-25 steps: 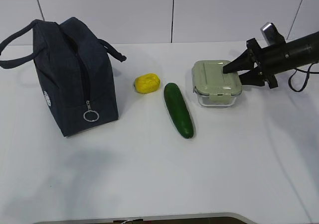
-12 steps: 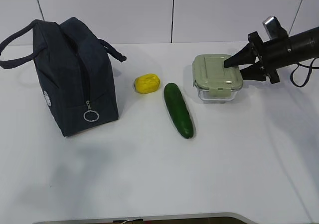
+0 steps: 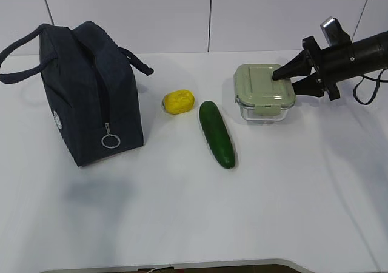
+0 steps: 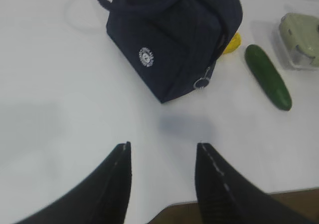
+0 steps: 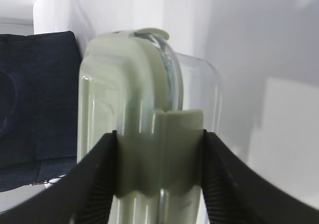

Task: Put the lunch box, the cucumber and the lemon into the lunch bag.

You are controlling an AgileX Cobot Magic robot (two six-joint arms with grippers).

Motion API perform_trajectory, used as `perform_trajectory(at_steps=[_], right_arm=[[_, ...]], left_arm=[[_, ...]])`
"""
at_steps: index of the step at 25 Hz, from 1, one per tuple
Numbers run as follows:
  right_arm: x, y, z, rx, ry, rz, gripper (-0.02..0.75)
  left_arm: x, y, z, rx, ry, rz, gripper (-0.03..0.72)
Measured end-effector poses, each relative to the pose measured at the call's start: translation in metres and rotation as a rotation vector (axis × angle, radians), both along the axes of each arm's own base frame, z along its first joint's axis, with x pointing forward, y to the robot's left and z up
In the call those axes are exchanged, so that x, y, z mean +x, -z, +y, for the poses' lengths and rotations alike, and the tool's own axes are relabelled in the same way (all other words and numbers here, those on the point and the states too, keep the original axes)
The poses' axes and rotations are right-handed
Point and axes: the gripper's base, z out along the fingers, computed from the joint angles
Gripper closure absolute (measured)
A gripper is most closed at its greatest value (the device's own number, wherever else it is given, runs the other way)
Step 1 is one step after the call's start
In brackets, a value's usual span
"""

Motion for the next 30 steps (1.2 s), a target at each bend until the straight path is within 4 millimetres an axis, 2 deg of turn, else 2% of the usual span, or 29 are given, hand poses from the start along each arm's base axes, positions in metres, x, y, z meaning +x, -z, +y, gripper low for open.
perform_trajectory(at_steps=[6,16,18,23,30], right_arm=[[0.000,-0.001,0.000,0.000,0.000,-0.002,0.364],[0.000,-0.009,0.001,0.010,0.008,-0.015,0.364],[0.000,-0.010,0.001,0.009,0.008,-0.017,0.364],[-0.001,-0.016,0.001,0.007,0.008,-0.030,0.364],[-0.002,-0.019,0.001,0.009,0.010,-0.034,0.364]], left_arm=[[0.038,-0.004,-0.007,-0.147,0.010,0.032,0.383],[0.126,0.008,-0.010,-0.319,-0.032,0.216,0.377],[0.148,0.010,-0.013,-0.370,-0.017,0.251,0.351],[0.197,0.009,-0.020,-0.494,0.012,0.288,0.222],[0.246,0.013,-0.022,-0.566,0.000,0.321,0.196]])
